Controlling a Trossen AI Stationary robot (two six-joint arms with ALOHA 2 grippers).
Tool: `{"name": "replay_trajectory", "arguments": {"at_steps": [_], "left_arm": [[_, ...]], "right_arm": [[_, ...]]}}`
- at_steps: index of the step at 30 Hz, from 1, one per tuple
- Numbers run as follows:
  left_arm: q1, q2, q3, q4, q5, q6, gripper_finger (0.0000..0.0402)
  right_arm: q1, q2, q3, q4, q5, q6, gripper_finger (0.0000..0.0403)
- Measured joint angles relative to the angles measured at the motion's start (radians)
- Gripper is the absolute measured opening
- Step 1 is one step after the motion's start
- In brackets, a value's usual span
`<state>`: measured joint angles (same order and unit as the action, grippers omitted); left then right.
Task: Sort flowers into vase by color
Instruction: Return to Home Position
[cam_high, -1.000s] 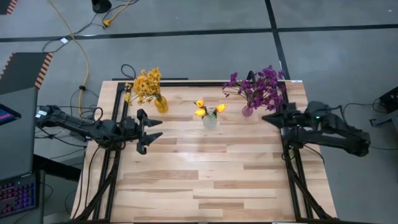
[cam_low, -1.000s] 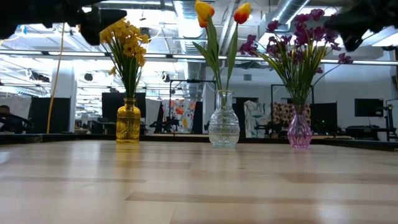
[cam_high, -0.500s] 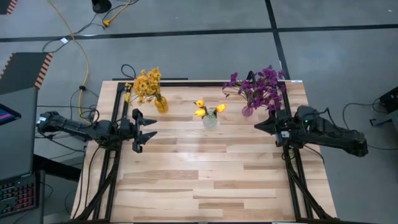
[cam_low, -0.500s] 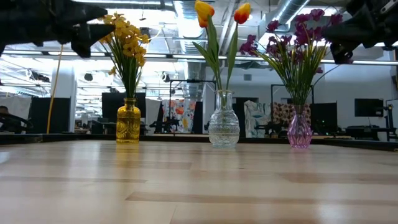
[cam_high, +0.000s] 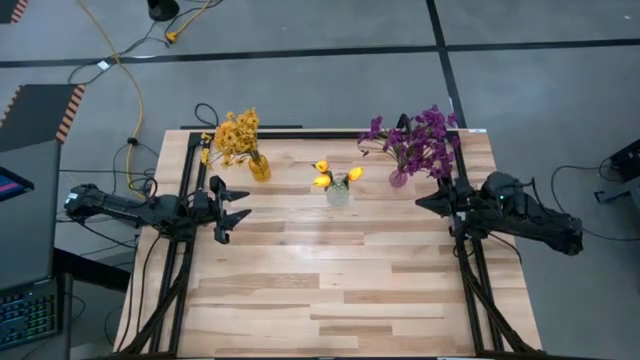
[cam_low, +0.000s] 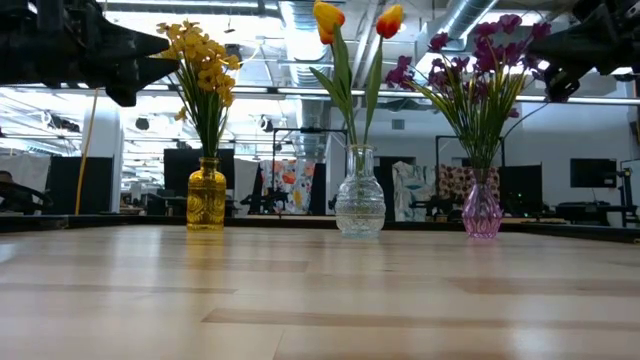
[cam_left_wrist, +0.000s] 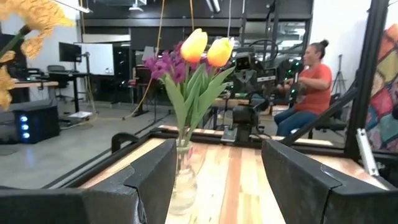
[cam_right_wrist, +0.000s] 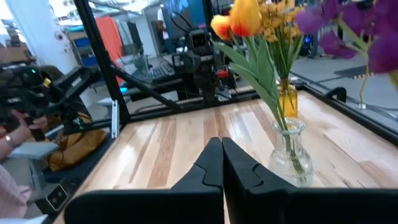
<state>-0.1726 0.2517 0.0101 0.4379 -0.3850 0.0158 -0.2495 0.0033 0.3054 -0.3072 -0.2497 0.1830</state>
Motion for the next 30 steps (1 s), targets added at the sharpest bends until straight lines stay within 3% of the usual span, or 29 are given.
{"name": "replay_trajectory", "arguments": {"at_steps": [6, 19, 30], "left_arm": [[0.0, -0.065, 0.0, -0.064, -0.007, 0.054, 0.0224], [0.0, -0.25, -0.002, -0.234, -0.072, 0.089, 0.0224], [0.0, -0.249, -0.002, -0.25, -0.127, 0.131, 0.0224]], "right_arm": [[0.0, -0.001, -0.031, 0.032, 0.015, 0.0, 0.003], [0.0, 0.001, -0.239, 0.377, 0.019, -0.001, 0.0027], [0.0, 0.001, -0.297, 0.445, 0.206, -0.009, 0.0022]]}}
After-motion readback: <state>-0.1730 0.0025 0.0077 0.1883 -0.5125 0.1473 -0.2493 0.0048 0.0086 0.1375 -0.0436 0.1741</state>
